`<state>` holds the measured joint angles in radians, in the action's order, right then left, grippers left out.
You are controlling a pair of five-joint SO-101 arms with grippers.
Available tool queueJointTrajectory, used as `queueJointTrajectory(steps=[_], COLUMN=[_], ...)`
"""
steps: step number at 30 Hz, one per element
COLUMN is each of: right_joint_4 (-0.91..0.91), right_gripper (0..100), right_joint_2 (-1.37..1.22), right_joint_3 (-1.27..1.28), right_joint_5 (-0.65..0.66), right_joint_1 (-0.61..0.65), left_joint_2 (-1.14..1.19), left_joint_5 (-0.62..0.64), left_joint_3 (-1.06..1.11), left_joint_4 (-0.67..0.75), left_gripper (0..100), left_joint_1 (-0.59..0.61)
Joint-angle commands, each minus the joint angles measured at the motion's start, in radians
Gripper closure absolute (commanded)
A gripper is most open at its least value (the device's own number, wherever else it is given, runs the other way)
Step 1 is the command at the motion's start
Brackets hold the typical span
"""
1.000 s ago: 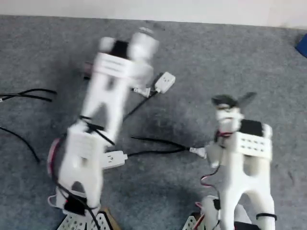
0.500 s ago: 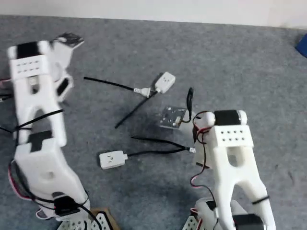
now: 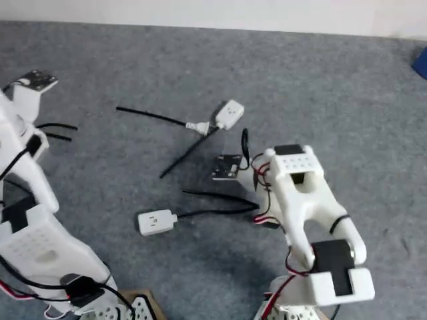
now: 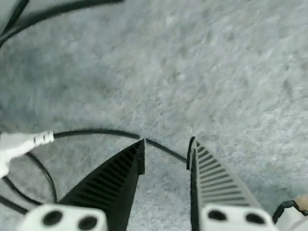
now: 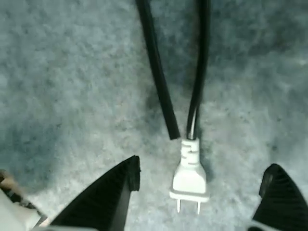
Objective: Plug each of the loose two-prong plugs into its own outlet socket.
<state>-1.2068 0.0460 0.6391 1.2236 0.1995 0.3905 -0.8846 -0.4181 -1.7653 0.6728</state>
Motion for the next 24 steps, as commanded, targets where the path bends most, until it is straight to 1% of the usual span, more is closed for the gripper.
queueJointTrajectory(steps=[1,5,8,12,13,15,19,20,21,24], right_joint_4=[0.147,0.245,0.329,0.341,0.340,0.340,0.318,0.295,0.268,0.214], right_gripper=[61.6,61.6,61.6,61.8,63.2,70.5,93.3,97.5,99.5,98.9], right_joint_2=[-0.022,-0.065,-0.097,-0.142,-0.148,-0.156,-0.154,-0.153,-0.153,-0.153], right_joint_3=[-0.038,-0.042,-0.041,-0.039,-0.039,-0.038,-0.038,-0.044,-0.045,-0.058], right_joint_5=[0.021,-0.040,-0.046,-0.046,-0.046,-0.046,-0.041,-0.041,-0.041,-0.040], right_joint_1=[-0.027,-0.028,-0.036,-0.035,-0.036,-0.039,-0.039,-0.038,-0.036,-0.035], left_joint_2=[-0.056,-0.056,-0.056,-0.056,-0.056,-0.056,-0.056,-0.056,-0.056,-0.056], left_joint_5=[-0.009,-0.009,-0.009,-0.009,-0.009,-0.009,-0.009,-0.009,-0.009,-0.009], left_joint_3=[-0.002,-0.002,-0.001,-0.001,-0.002,-0.002,-0.001,-0.001,-0.001,-0.001], left_joint_4=[0.012,0.005,0.005,0.005,0.005,0.005,0.005,0.005,0.005,0.005], left_gripper=[84,84,84,84,84,84,84,84,84,84], left_joint_1=[0.030,0.030,0.031,0.044,0.045,0.045,0.042,0.042,0.042,0.042])
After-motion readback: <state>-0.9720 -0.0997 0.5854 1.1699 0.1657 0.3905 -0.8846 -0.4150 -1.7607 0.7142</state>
